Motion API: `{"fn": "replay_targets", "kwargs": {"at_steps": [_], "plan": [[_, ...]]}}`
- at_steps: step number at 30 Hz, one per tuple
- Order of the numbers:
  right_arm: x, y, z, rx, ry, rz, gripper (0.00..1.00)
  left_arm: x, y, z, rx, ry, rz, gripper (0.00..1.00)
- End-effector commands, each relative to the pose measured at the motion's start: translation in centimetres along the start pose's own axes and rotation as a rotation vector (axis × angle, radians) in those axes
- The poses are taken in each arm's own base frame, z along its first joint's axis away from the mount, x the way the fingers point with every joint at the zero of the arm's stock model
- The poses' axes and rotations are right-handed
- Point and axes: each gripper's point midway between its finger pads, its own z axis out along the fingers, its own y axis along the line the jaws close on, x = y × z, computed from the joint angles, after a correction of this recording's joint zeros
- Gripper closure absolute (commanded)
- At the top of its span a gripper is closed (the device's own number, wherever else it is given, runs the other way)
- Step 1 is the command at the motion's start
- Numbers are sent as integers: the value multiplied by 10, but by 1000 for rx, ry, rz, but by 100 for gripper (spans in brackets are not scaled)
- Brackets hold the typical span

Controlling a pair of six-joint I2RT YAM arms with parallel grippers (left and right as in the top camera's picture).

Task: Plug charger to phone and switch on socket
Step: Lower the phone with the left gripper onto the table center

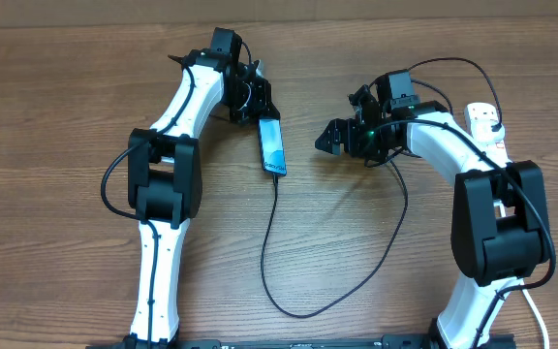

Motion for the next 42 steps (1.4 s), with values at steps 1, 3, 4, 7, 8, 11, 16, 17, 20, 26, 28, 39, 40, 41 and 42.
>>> {"fn": "replay_targets", "kwargs": {"at_steps": [1,3,4,7,8,11,16,17,20,26,28,39,40,41,42], "plan": [[-6,9,-11,-2,-32,-29,9,8,-1,9,3,25,-9,96],[-6,9,-11,-2,-32,-29,9,10,2,12,1,30,-13,96],[-6,9,-11,-2,-32,-29,9,11,3,14,0,32,-15,96],[-6,9,-11,-2,-31,-28,9,13,7,17,-2,37,-26,96],[-6,9,-11,-2,-31,-28,9,14,7,17,-2,39,-27,96],[-6,9,-11,-2,-31,-28,9,13,7,17,-1,37,-26,96],[-6,9,-11,-2,-31,-28,9,14,7,17,-2,38,-27,96],[-6,9,-11,-2,-31,-29,9,14,7,17,-2,39,-27,95],[-6,9,-11,-2,-31,-28,9,15,8,17,-5,45,-32,94],[-6,9,-10,-2,-31,-28,9,18,9,17,-9,54,-40,92],[-5,9,-10,-2,-28,-27,9,18,9,17,-10,56,-42,90],[-4,9,-10,-1,-25,-25,8,21,10,17,-13,64,-48,71],[-4,9,-10,-1,-25,-25,8,21,10,17,-14,66,-49,70],[-4,9,-10,-1,-25,-25,8,21,10,17,-14,67,-50,70],[-4,9,-10,-1,-25,-25,8,22,10,17,-15,69,-52,69]]}}
